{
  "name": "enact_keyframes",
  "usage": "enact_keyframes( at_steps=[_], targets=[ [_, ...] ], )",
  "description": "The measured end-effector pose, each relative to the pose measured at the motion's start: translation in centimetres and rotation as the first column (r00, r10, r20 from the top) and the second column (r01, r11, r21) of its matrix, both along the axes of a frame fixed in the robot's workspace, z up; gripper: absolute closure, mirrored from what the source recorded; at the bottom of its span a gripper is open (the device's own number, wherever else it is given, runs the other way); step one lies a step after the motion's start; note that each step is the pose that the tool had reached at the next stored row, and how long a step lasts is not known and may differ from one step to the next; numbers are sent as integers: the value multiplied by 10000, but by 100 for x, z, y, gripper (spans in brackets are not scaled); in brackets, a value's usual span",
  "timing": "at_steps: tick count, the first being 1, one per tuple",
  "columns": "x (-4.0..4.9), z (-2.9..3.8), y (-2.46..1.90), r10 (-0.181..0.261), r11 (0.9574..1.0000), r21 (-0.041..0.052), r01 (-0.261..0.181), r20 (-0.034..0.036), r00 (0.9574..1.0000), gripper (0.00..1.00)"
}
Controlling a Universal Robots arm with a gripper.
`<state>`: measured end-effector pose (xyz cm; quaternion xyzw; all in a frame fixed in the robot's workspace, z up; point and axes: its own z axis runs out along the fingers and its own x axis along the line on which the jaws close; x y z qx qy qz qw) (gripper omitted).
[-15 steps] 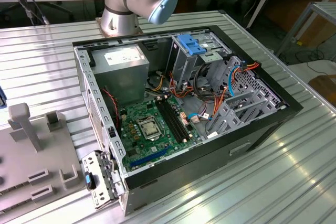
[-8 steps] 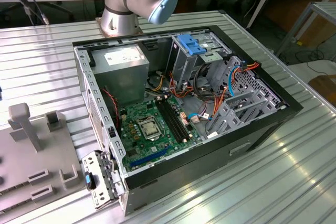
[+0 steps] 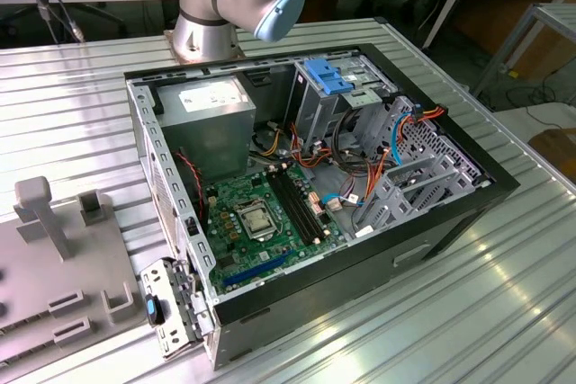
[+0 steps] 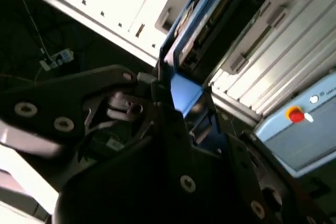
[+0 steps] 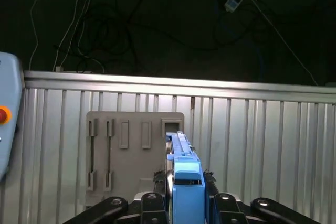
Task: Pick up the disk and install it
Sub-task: 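Pick up the disk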
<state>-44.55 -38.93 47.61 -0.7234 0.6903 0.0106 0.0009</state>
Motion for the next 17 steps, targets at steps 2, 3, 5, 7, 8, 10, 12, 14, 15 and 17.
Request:
enact_keyframes(
  at_steps=[2,3,5,7,8,10,12,14,15,17],
  targets=[
    [0,46,0,0,10000,0,0,0,10000,63],
    [0,97,0,0,10000,0,0,0,10000,63],
    [1,211,0,0,10000,0,0,-1,10000,63],
    [0,326,0,0,10000,1,0,1,10000,63],
    [0,401,0,1,10000,-1,-1,-2,10000,63],
    [0,518,0,1,10000,13,-1,22,10000,63],
    [0,530,0,0,10000,17,0,167,9999,63],
    [0,534,0,0,10000,17,-1,374,9993,63],
    [0,536,0,0,10000,16,-1,451,9990,63],
    [1,536,0,1,10000,17,-2,476,9989,63]
  ],
)
